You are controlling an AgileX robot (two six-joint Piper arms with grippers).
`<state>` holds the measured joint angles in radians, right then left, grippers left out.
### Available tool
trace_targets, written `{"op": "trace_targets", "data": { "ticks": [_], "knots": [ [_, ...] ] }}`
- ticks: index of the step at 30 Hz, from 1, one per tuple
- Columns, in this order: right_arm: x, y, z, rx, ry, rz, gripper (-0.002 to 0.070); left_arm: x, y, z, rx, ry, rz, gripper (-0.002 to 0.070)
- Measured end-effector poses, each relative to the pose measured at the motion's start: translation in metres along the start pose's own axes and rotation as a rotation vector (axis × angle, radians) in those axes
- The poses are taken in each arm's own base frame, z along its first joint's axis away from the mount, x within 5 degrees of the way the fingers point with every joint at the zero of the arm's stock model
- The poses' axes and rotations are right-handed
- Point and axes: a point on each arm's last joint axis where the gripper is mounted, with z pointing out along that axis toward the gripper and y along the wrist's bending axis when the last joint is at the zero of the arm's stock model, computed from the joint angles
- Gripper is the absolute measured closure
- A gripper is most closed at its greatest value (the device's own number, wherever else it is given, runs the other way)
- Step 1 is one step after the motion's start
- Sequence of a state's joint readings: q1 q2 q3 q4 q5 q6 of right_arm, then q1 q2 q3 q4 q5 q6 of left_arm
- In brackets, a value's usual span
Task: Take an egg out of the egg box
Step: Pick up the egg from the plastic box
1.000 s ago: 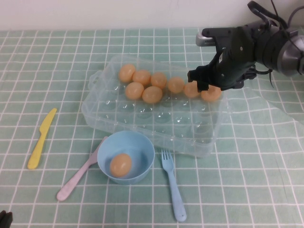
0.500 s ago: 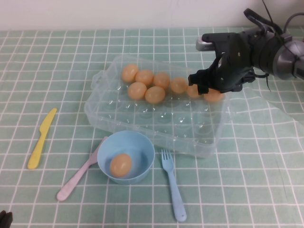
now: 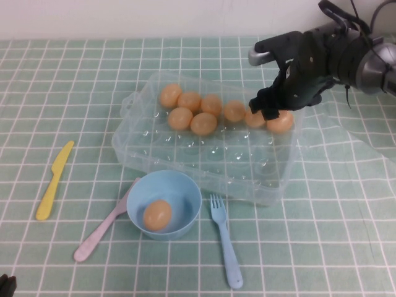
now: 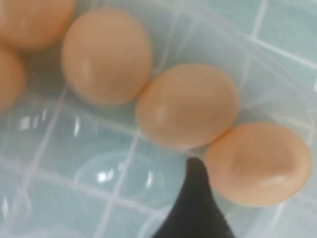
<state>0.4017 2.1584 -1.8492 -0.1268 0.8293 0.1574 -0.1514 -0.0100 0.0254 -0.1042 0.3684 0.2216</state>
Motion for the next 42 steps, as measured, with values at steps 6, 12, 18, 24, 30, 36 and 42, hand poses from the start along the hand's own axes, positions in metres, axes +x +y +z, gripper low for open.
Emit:
{"op": "trace_targets", "data": {
  "ticks": [6, 12, 18, 24, 30, 36, 42],
  "knots": [
    [0.004, 0.004, -0.002, -0.05, 0.048, -0.331, 0.0213, 0.0, 0.0, 0.0, 0.0, 0.0, 0.0, 0.0675],
    [0.007, 0.004, -0.002, -0.049, 0.079, -0.426, 0.0213, 0.0, 0.0, 0.0, 0.0, 0.0, 0.0, 0.0675],
    [0.01, 0.001, 0.01, -0.012, 0.105, -0.468, 0.0199, 0.0, 0.0, 0.0, 0.0, 0.0, 0.0, 0.0675],
    [0.009, 0.001, 0.016, 0.002, 0.092, -0.484, 0.012, 0.0, 0.0, 0.0, 0.0, 0.0, 0.0, 0.0675],
    [0.007, 0.001, 0.018, 0.008, 0.057, -0.488, 0.0101, 0.0, 0.0, 0.0, 0.0, 0.0, 0.0, 0.0675],
    [0.006, 0.001, 0.02, 0.019, 0.053, -0.5, 0.0101, 0.0, 0.0, 0.0, 0.0, 0.0, 0.0, 0.0675],
    [0.004, -0.003, 0.02, 0.06, 0.043, -0.529, 0.0101, 0.0, 0.0, 0.0, 0.0, 0.0, 0.0, 0.0675]
  ]
}}
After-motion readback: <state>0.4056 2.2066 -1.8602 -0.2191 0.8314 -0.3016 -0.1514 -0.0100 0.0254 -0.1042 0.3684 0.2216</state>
